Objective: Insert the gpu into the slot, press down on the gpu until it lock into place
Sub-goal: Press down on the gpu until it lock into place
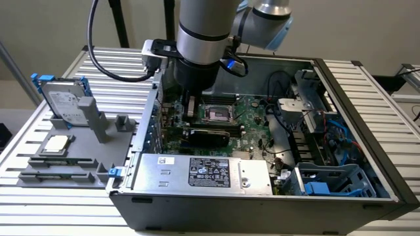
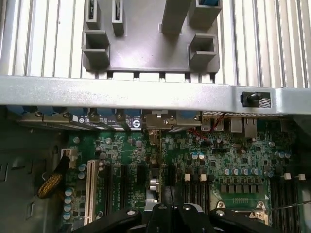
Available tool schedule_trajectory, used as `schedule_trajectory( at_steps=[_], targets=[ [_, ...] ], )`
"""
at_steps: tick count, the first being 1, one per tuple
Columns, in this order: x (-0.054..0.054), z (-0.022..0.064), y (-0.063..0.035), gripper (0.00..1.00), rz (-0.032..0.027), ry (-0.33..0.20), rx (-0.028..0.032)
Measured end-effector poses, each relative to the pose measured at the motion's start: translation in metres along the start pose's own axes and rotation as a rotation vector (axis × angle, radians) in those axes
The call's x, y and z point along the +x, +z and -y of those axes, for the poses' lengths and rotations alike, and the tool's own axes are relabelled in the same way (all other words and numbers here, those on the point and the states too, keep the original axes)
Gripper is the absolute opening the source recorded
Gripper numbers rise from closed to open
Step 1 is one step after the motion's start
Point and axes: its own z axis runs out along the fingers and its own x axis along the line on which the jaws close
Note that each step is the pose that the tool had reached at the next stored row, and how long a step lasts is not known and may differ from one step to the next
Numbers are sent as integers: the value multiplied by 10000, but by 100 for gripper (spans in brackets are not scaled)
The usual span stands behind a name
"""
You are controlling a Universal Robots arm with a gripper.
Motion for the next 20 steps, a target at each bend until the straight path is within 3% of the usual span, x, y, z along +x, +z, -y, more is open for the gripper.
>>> schedule_trajectory(
  at_steps=[6,10,14,20],
  targets=[
    [0,-19,3,11,-35,-35,-570],
    [0,-27,4,11,-152,-81,-943],
    [0,-38,6,11,-362,-123,-1275],
    [1,-63,10,11,-776,-124,-1666]
  ],
)
